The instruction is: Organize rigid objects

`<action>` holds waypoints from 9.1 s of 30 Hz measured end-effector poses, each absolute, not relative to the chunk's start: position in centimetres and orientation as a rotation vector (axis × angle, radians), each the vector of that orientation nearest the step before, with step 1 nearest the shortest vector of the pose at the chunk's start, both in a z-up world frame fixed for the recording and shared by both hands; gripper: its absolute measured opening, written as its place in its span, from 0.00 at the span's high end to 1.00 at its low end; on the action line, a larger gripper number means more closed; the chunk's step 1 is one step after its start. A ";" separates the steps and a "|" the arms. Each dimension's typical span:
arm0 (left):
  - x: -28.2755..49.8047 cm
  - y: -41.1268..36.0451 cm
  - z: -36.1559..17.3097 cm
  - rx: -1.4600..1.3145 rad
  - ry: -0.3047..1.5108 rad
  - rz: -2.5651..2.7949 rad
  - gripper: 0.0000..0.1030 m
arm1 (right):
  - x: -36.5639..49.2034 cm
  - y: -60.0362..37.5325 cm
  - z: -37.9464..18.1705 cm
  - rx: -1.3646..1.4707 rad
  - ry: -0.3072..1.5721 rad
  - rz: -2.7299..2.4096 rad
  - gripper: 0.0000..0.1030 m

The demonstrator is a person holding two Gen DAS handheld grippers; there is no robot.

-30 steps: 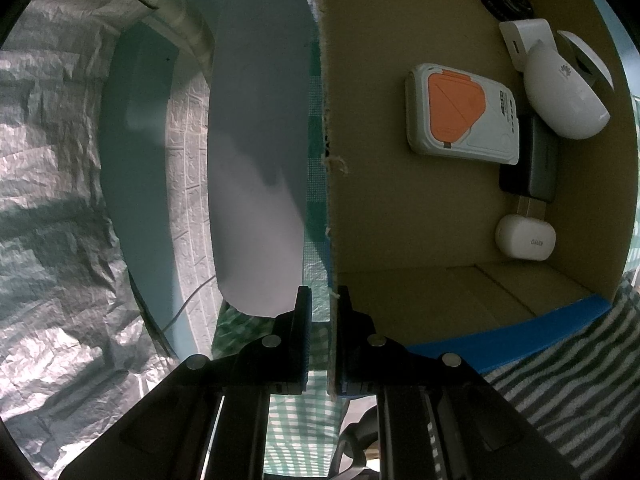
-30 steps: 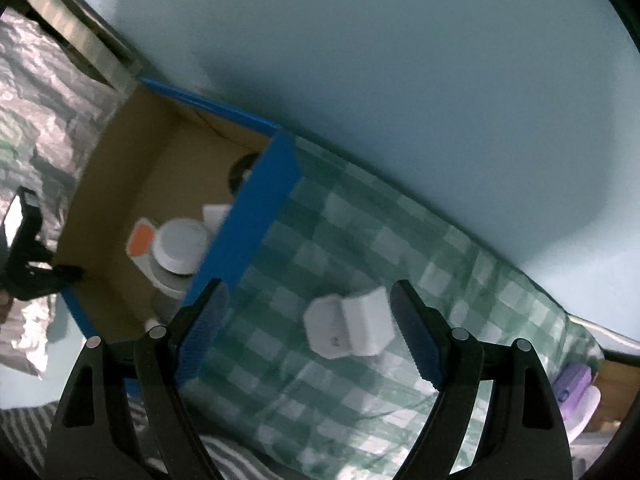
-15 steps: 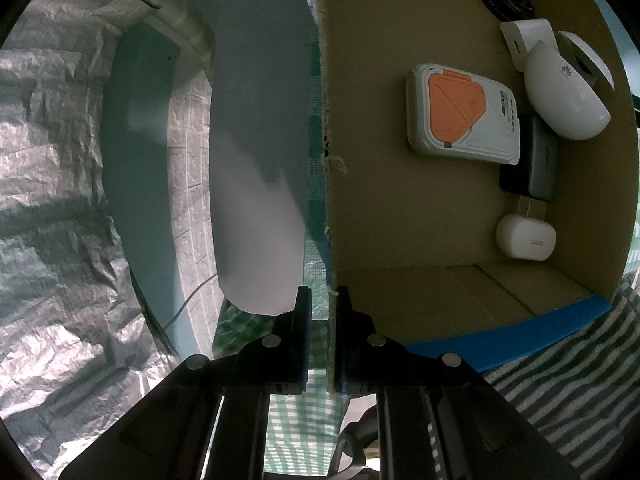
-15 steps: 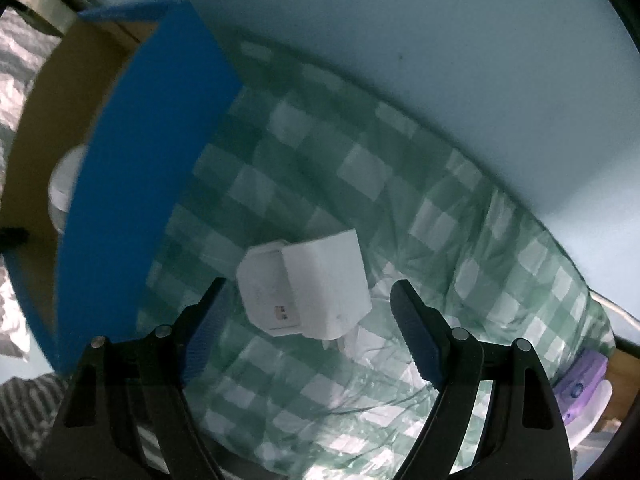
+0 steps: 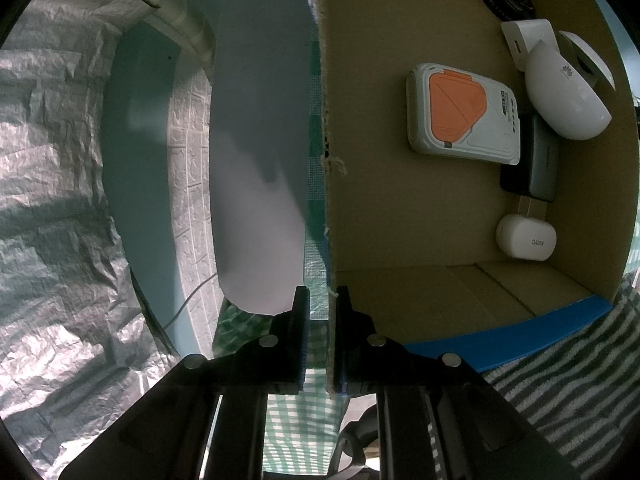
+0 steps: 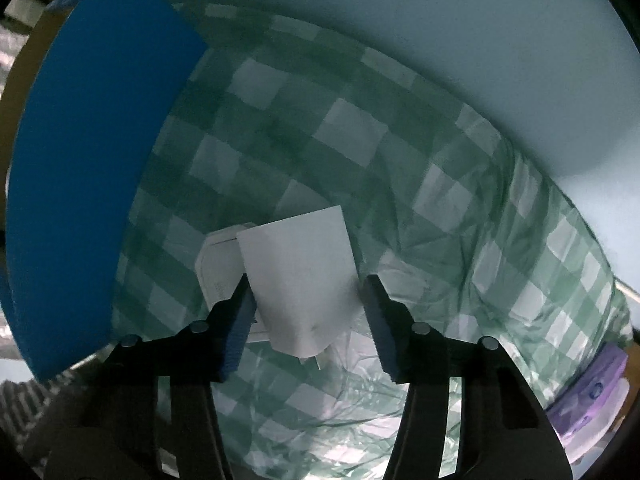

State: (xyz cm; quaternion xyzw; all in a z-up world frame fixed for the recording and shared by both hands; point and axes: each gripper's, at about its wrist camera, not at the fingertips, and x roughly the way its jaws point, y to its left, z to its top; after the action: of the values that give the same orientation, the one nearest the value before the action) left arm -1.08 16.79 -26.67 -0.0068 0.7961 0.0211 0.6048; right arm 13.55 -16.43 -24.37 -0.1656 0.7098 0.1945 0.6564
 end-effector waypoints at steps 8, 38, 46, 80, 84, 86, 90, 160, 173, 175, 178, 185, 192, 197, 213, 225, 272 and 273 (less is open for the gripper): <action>-1.1 16.8 -26.7 -0.015 1.843 0.049 0.88 | 15.3 -18.9 -23.9 -0.277 1.632 0.378 0.69; -1.1 16.8 -27.0 -0.006 1.850 0.046 0.88 | 12.9 -19.0 -21.5 -0.286 1.581 0.370 0.73; -1.1 16.8 -27.0 -0.006 1.850 0.045 0.88 | 10.7 -16.5 -16.9 -0.279 1.528 0.454 0.73; -0.8 16.7 -27.0 -0.007 1.848 0.039 0.88 | 2.6 0.4 -15.2 -0.494 1.508 0.830 0.73; -0.7 16.6 -26.9 -0.009 1.847 0.039 0.88 | 1.9 0.9 -16.7 -0.521 1.531 0.834 0.73; -0.6 16.6 -26.9 -0.009 1.847 0.038 0.88 | 1.6 0.9 -17.0 -0.528 1.539 0.834 0.73; -0.6 16.6 -26.9 -0.010 1.847 0.039 0.88 | 1.3 0.9 -17.7 -0.537 1.550 0.836 0.73; -1.0 16.7 -26.2 -0.002 1.838 0.046 0.88 | 10.1 -14.1 -22.8 -0.429 1.520 0.498 0.32; -1.1 16.9 -26.2 -0.001 1.839 0.043 0.88 | 10.2 -14.4 -26.7 -0.450 1.552 0.475 0.41; -1.0 16.8 -26.3 -0.002 1.839 0.043 0.88 | 10.1 -14.5 -27.0 -0.447 1.552 0.475 0.43; -1.1 16.9 -26.4 -0.004 1.839 0.044 0.88 | 10.0 -14.2 -27.0 -0.469 1.543 0.464 0.43; -1.0 16.9 -26.4 -0.007 1.839 0.045 0.88 | 9.3 -12.7 -27.1 -0.491 1.543 0.440 0.46; -1.1 16.9 -26.6 -0.011 1.836 0.043 0.88 | 10.0 -12.9 -25.6 -0.450 1.543 0.452 0.47; -1.1 16.9 -26.6 -0.005 1.838 0.040 0.88 | 9.6 -12.8 -23.4 -0.412 1.520 0.468 0.47; -1.1 16.9 -26.5 -0.004 1.836 0.041 0.88 | 8.8 -9.4 -14.1 -0.406 1.413 0.586 0.47; -1.1 17.1 -26.3 -0.014 1.825 0.042 0.88 | 8.1 -2.8 -12.8 -0.455 1.371 0.696 0.47; -1.5 15.6 -21.5 -0.024 1.673 0.127 0.70 | 7.8 0.4 -11.3 -0.334 1.335 0.600 0.34; -1.6 15.3 -20.7 -0.023 1.645 0.137 0.57 | 7.8 0.2 -10.5 -0.323 1.321 0.595 0.32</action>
State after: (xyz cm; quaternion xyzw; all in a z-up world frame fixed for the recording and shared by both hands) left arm -1.59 15.32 -20.71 -0.0101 0.7324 0.0610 0.6781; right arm 7.75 0.23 -10.50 -0.1470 0.6016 0.2708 0.7370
